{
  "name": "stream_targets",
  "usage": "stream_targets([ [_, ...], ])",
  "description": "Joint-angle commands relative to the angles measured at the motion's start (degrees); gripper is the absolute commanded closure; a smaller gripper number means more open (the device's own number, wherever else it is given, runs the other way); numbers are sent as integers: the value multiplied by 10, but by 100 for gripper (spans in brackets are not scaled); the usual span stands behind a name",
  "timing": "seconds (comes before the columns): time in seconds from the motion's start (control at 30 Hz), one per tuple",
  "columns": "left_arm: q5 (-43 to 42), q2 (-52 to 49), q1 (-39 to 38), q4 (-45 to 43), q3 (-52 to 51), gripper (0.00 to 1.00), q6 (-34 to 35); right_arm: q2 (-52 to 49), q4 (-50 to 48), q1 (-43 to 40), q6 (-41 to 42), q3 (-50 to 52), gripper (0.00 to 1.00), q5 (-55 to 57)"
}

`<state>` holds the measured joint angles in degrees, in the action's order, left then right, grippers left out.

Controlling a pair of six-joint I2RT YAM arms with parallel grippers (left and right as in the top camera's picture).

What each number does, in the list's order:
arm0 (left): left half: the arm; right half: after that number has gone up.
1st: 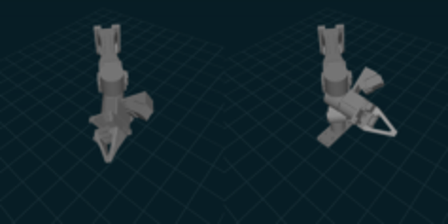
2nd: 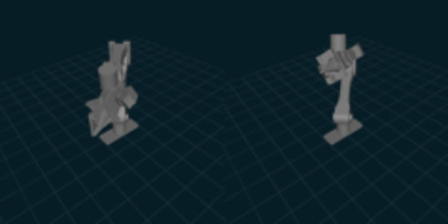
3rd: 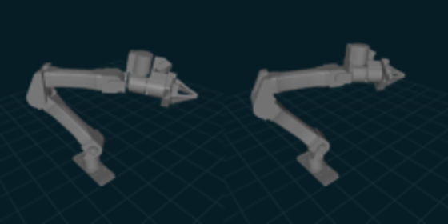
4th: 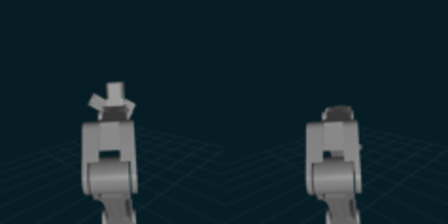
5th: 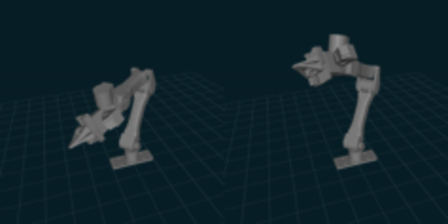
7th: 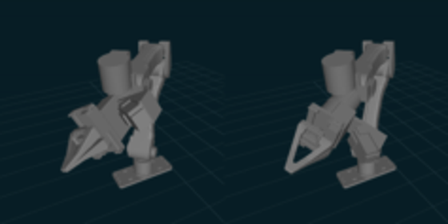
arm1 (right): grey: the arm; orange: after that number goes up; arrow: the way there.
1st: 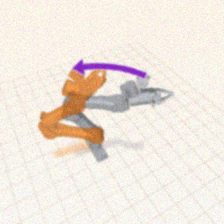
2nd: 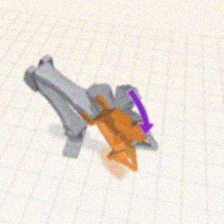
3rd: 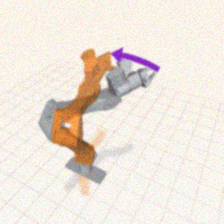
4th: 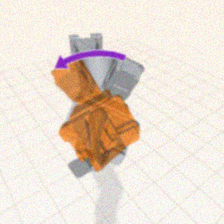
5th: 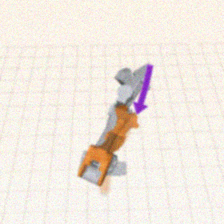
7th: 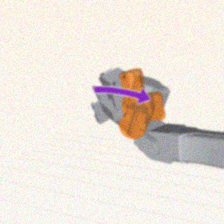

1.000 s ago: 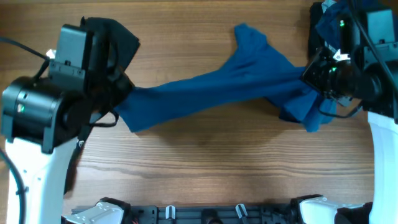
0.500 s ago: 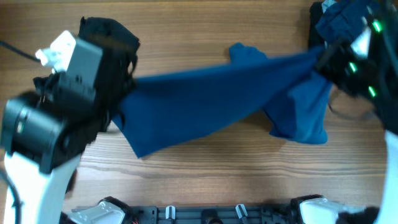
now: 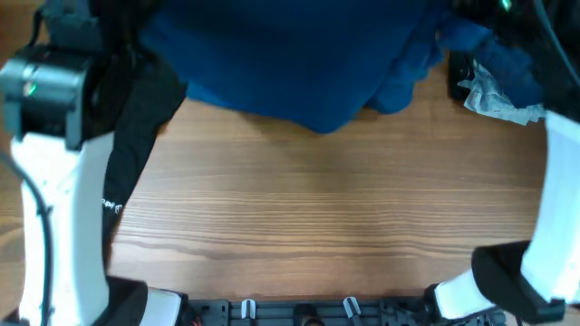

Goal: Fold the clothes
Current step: 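Lift the shirt with both grippers and pull it taut upward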

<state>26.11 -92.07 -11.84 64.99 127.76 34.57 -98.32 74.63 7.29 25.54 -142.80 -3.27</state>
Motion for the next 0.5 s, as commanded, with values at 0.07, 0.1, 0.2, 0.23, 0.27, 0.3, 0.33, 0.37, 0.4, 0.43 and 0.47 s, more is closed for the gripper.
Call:
stream_targets([
  [0.07,-23,-1,3,210,11,96,73,-1,158,-12,38,9,93,52],
  [0.1,-52,-15,3,266,10,96,110,-5,175,-11,35,31,93,39],
  [0.2,-157,-46,3,315,-16,96,98,-4,175,-11,58,109,92,26],
  [0.23,-178,-52,3,315,-38,96,94,-5,175,-11,76,143,92,40],
  [0.27,-179,-54,3,315,-59,96,94,-5,175,-11,81,164,91,51],
  [0.3,-179,-54,3,315,-81,96,94,-5,175,-12,82,181,92,61],
  [0.33,-174,-54,4,315,-99,96,94,-5,175,-12,90,191,92,71],
  [0.37,-168,-54,5,312,-112,96,94,-5,175,-12,90,193,92,72],
  [0.4,-163,-55,5,299,-120,96,94,-5,165,-12,90,193,91,71],
  [0.43,-160,-56,5,275,-121,96,94,-6,148,-12,90,193,92,70],
  [0.47,-160,-57,7,238,-121,96,93,-9,125,-12,89,193,92,66],
])
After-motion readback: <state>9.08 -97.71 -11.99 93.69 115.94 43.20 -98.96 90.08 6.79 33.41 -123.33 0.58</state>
